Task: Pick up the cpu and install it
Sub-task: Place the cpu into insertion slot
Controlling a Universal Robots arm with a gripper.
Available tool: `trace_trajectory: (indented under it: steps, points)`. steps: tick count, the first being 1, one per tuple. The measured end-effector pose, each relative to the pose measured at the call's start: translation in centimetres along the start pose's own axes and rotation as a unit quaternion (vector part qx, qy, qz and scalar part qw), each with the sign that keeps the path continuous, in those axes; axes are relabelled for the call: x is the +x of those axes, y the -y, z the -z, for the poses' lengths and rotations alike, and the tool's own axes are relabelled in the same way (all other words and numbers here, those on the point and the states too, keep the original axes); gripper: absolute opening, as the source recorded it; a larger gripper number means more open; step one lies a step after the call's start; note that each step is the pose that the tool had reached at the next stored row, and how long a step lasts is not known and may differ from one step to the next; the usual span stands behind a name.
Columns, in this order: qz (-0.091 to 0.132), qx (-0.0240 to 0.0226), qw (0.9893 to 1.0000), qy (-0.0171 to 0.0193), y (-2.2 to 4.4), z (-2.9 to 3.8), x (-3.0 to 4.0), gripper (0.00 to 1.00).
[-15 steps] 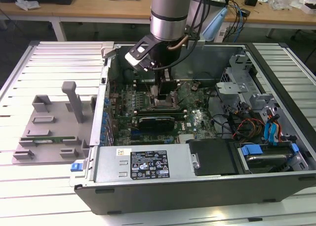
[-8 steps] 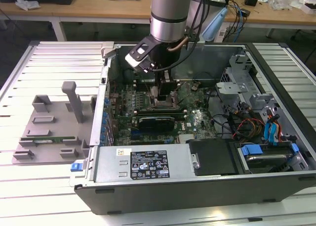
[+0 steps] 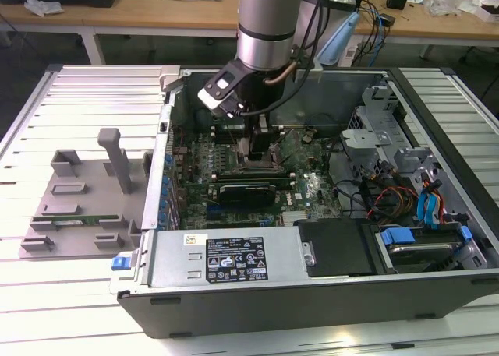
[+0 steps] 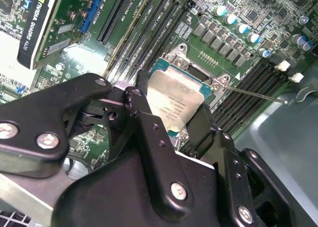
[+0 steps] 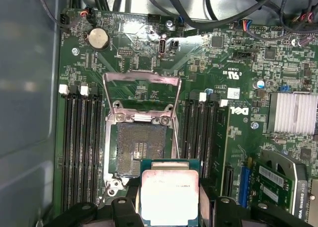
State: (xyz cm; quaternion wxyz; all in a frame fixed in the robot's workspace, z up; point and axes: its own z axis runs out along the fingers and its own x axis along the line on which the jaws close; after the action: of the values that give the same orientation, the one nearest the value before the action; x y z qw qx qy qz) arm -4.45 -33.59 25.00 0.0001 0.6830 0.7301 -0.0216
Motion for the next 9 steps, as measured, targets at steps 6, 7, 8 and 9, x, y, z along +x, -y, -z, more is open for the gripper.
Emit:
trace_trajectory:
  steps: [6,7,8,9]
  points:
    - [0.0,0.0,1.0,0.0,-0.01,-0.39,0.01,0.55]
    - [0.0,0.0,1.0,0.0,-0.01,-0.43,0.02,0.55]
    - [0.0,0.0001,1.0,0.0001,-0.02,-0.47,0.05,0.55]
    - [0.0,0.0,1.0,0.0,-0.03,-0.56,0.15,0.55]
